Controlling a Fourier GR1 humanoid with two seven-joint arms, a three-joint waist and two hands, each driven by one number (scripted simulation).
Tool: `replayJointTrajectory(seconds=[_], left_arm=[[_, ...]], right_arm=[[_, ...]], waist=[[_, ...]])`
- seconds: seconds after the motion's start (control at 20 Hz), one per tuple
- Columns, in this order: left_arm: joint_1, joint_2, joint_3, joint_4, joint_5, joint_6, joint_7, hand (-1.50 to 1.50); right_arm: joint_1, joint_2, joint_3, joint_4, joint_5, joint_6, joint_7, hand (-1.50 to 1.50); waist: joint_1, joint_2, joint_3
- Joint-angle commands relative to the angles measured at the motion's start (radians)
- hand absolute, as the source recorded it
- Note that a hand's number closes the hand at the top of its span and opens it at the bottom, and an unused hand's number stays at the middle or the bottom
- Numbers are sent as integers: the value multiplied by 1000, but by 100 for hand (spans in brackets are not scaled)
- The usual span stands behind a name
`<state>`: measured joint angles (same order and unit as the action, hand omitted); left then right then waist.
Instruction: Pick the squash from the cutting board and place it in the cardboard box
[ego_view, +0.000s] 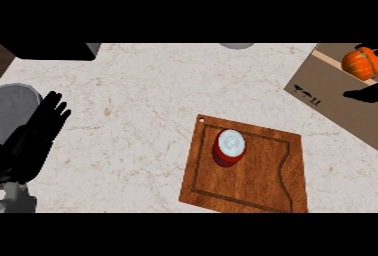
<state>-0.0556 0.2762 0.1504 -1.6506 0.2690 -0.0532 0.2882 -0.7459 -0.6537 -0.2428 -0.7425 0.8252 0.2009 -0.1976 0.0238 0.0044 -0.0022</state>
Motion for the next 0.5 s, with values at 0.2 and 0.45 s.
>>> replayJointTrajectory(seconds=[0.2, 0.45], left_arm=[[-3, -19, 4, 45, -16, -6, -40, 0], [-17, -10, 22, 66, -11, -6, -35, 0]], right_arm=[[-3, 39, -147, 117, -145, -104, -175, -150], [-55, 54, -314, 134, -318, -83, -116, -150]], waist=[[-12, 1, 4], [-24, -1, 3]])
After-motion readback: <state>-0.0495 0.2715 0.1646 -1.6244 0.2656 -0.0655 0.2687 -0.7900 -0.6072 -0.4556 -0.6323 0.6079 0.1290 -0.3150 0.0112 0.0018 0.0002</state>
